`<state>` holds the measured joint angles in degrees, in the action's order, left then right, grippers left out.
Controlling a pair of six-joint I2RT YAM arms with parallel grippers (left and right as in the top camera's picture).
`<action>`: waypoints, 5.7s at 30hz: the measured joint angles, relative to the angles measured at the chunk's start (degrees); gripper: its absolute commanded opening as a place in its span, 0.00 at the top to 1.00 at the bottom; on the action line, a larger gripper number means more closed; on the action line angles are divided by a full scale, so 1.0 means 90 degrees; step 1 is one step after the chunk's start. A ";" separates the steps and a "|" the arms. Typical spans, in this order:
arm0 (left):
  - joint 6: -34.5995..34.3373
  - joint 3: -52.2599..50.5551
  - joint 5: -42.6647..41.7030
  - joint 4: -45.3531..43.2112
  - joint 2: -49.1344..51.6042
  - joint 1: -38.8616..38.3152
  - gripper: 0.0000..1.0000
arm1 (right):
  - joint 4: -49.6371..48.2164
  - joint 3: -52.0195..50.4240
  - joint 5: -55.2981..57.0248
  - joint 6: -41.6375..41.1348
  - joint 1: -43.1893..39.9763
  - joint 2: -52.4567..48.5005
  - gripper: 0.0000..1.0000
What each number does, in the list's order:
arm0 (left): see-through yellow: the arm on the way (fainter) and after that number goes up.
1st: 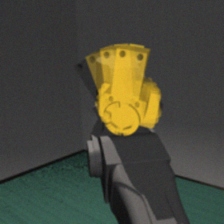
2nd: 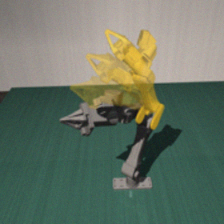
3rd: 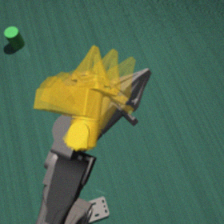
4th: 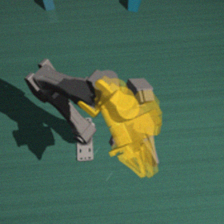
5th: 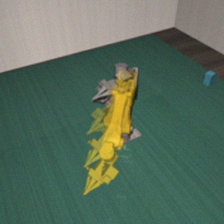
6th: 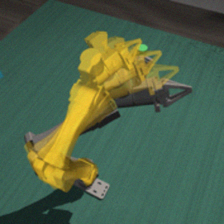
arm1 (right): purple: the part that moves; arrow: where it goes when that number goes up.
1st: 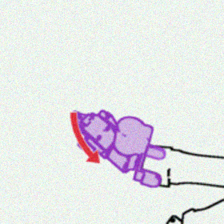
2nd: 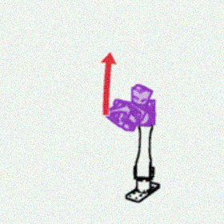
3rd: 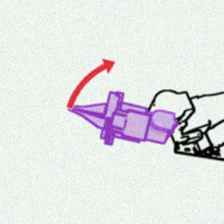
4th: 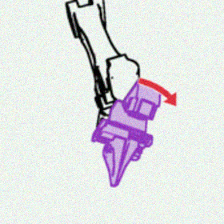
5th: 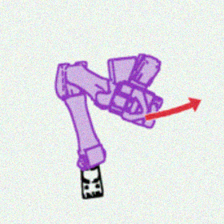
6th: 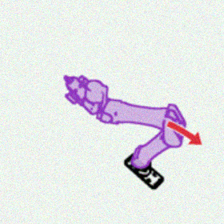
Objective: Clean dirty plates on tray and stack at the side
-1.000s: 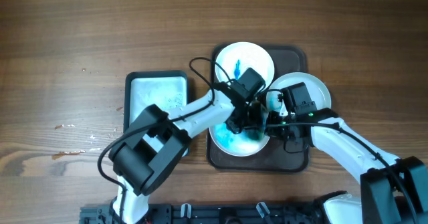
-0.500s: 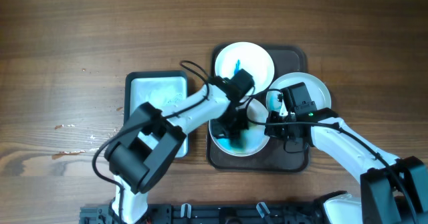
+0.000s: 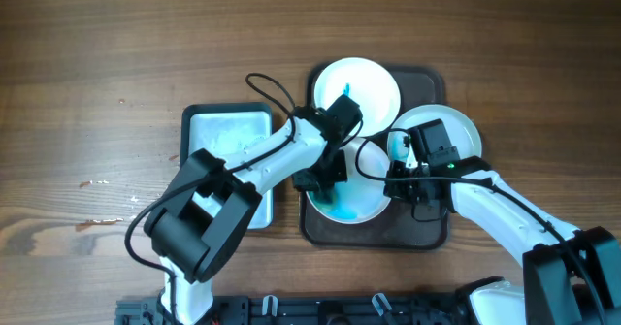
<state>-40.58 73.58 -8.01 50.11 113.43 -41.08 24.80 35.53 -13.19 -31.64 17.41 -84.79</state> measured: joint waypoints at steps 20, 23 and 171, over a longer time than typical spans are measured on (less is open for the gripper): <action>-0.0034 -0.0107 -0.1528 -0.2771 0.0318 -0.0214 0.96 | 0.0039 0.0053 0.0328 -0.0029 -0.0095 0.0007 0.96; -0.0027 -0.0090 -0.1923 -0.2810 0.0398 -0.0253 0.96 | 0.0044 0.0056 0.0330 -0.0027 -0.0095 0.0007 0.96; 0.0935 -0.1265 0.0068 0.1892 -0.6224 0.5870 0.00 | -0.1382 0.5593 0.9085 0.5236 0.5710 -0.1664 0.96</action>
<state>-32.16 62.19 -7.40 67.13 57.41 11.75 12.36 85.86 68.58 15.49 68.79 -99.77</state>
